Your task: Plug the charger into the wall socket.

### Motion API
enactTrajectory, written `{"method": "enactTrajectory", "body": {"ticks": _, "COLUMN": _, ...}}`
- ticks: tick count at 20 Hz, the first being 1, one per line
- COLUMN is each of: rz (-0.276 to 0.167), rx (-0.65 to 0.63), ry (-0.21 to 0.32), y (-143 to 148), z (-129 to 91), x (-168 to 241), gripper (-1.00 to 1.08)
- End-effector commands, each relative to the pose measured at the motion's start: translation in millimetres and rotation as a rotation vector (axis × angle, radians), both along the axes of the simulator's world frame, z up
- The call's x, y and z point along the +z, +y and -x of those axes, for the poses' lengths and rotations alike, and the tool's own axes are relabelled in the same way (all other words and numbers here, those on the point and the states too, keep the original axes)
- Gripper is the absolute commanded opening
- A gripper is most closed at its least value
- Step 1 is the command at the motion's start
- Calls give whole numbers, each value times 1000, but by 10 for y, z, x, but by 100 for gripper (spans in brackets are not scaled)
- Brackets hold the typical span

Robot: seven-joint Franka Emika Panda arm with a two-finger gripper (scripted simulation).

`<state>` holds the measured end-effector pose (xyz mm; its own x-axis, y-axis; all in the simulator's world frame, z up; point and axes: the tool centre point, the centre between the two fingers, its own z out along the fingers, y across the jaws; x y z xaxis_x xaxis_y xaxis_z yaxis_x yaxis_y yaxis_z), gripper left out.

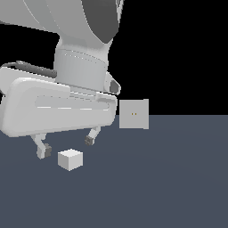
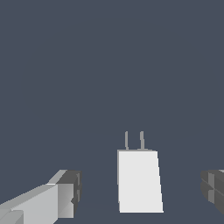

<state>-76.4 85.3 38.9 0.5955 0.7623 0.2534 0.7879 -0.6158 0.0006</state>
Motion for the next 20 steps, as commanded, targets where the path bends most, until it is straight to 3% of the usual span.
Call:
{"method": "enactTrajectory", "body": {"ticks": 1, "rz": 0, "rx": 1, "ry": 0, "y": 0, "z": 6, "x": -115, "gripper": 100}}
{"method": "enactTrajectory", "body": {"ticks": 9, "rz": 0, "rx": 2, "ry": 0, "y": -2, "z": 3, "x": -274, "gripper": 100}}
{"method": "enactTrajectory", "body": {"ticks": 10, "rz": 0, "rx": 2, "ry": 0, "y": -2, "z": 3, "x": -274, "gripper": -100}}
{"method": "enactTrajectory", "body": {"ticks": 20, "rz": 0, "rx": 2, "ry": 0, "y": -1, "z": 3, "x": -270, "gripper": -100}}
